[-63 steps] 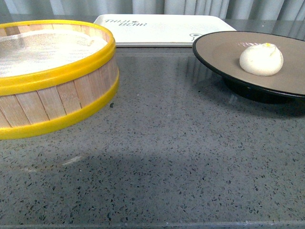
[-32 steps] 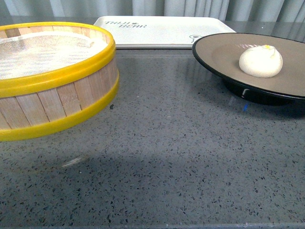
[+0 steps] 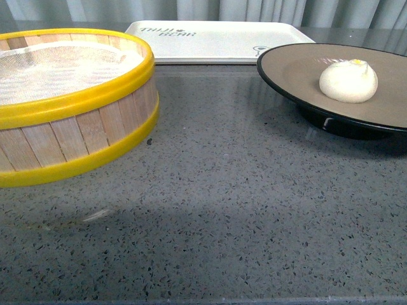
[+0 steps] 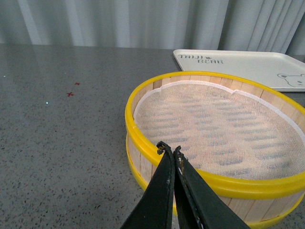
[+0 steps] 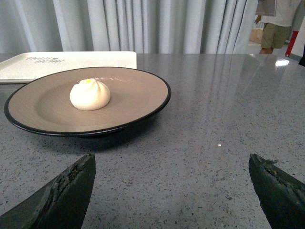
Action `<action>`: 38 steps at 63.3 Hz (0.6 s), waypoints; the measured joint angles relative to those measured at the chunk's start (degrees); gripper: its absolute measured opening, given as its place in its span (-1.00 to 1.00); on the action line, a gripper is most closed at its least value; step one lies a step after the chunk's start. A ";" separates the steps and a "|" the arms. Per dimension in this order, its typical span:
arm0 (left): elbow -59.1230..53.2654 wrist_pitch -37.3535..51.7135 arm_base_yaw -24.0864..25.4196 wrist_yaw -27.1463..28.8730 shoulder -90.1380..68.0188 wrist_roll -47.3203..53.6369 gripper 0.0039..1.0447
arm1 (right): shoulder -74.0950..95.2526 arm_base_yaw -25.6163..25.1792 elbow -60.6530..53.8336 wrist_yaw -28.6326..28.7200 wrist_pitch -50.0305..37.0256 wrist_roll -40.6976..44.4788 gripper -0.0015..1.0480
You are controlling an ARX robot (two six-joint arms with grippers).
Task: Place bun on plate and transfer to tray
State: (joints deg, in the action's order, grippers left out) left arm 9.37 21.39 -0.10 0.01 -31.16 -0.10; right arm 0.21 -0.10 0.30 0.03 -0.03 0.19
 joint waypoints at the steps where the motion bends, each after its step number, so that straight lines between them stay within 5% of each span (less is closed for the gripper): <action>1: -0.37 -0.02 0.00 0.00 0.46 0.00 -0.93 | 0.00 0.00 0.00 0.00 0.00 0.00 0.83; 38: -7.37 -7.23 0.00 0.00 14.93 0.00 -0.93 | 0.00 0.00 0.02 0.02 0.00 0.00 0.83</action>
State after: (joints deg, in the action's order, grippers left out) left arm 2.00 14.15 -0.10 0.01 -16.23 -0.10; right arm 0.21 -0.10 0.32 0.05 -0.03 0.19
